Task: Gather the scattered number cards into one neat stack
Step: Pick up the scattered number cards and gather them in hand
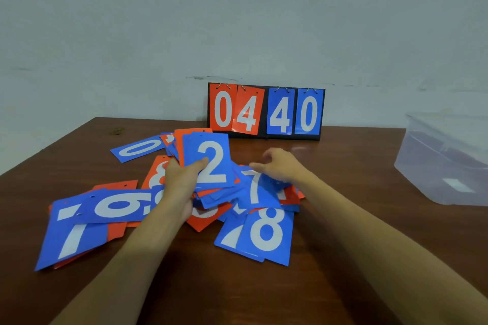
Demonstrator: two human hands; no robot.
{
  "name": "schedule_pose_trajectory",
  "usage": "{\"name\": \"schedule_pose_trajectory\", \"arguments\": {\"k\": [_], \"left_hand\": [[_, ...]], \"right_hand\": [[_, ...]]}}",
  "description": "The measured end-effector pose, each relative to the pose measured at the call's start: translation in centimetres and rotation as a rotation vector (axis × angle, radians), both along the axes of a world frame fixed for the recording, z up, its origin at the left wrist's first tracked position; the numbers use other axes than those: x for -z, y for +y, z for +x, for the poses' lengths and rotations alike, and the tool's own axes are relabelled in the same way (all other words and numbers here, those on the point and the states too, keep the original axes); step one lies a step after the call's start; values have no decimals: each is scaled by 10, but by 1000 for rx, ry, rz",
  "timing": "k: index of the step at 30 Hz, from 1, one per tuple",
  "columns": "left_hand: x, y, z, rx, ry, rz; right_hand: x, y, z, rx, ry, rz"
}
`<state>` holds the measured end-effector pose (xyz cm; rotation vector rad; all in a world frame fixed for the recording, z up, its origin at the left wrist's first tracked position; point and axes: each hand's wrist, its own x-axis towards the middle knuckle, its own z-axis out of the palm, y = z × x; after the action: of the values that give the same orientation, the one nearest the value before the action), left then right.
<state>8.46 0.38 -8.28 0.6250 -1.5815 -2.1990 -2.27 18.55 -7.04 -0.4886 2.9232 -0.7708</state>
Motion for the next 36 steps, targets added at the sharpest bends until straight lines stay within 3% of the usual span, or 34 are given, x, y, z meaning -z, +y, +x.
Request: {"name": "schedule_pose_trajectory", "arguments": {"k": [2,4,16,20,25,31,33,36], "left_hand": [[2,-5,-2,-34,-2,13],[2,-6,-2,-44,-4,28],[2,1,-1,-28,-54,-42],[3,6,-1,3,-34,-88],[1,17,0,29,-28,-153],[1,21,3,45,-26,-171],[0,22,4,64,-22,-174],[-1,25,7,112,-16,-182]], "right_hand": [[5,-4,-1,-46,-40,218],[4,-7,-1,-62,-52,275],[-14,11,-1,-33,-310,144],[-15,29,0,-6,-286,154],[-9,62,-2,131,-109,-64],[-21,93,1,303,142,-626],[-28,91,8,254,124,-780],[-34,76,22,89,44,-774]]}}
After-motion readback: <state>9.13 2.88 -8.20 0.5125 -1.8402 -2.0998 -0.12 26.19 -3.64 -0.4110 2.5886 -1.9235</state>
